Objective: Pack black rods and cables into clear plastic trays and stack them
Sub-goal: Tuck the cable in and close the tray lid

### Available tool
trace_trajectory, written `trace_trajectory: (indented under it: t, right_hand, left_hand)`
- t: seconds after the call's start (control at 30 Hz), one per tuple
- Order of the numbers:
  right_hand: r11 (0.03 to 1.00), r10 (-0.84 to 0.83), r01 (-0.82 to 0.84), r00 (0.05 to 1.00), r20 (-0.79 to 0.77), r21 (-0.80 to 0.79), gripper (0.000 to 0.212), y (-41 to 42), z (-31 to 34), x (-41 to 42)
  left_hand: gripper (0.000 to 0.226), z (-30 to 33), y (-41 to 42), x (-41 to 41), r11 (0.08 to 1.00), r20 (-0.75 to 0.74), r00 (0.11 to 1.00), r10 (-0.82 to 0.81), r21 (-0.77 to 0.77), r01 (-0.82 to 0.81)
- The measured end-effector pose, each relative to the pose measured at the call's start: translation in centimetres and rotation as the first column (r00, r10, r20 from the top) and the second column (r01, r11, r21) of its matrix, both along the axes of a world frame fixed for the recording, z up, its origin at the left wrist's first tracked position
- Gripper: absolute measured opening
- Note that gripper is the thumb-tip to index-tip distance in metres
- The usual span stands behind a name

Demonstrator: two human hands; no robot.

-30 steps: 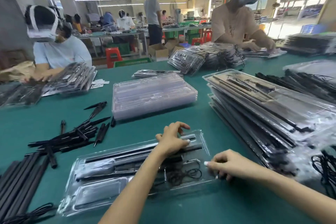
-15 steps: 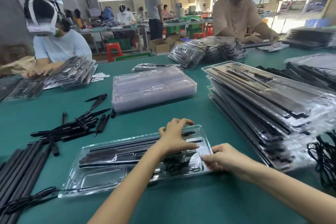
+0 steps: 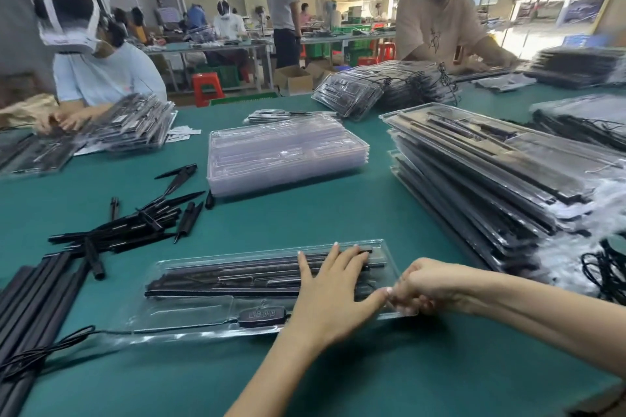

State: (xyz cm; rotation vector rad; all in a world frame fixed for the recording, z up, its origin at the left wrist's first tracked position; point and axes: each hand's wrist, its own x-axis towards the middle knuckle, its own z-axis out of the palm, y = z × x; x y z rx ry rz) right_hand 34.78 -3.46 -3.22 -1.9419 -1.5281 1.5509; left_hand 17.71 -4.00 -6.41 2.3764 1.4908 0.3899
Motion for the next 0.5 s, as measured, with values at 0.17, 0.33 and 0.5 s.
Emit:
trace_trajectory:
  t: [0.17, 0.33, 0.5]
  right_hand:
    - [0.991, -0.108, 0.113, 0.991, -0.078, 0.068, 0.029, -0.2, -0.8, -0.1]
    - [1.0, 0.019, -0.022, 0.975, -0.223, -0.014, 0.023, -0.5, -0.5, 0.6]
    - [0.994, 0.011, -0.035, 0.976, -0.217, -0.105, 0.03, -0.2, -0.2, 1.0]
  left_hand:
    - [0.017, 2.0, -3.2, 0.1, 0.978, 0.562, 0.826, -0.036, 0.19, -0.087]
    - [0.014, 1.9, -8.1, 1.0, 0.89, 0.722, 0.638, 0.267, -0.439, 0.124]
    - [0.021, 1.4, -7.9, 0.1, 0.903, 0.614, 0.749, 0.249, -0.426, 0.05]
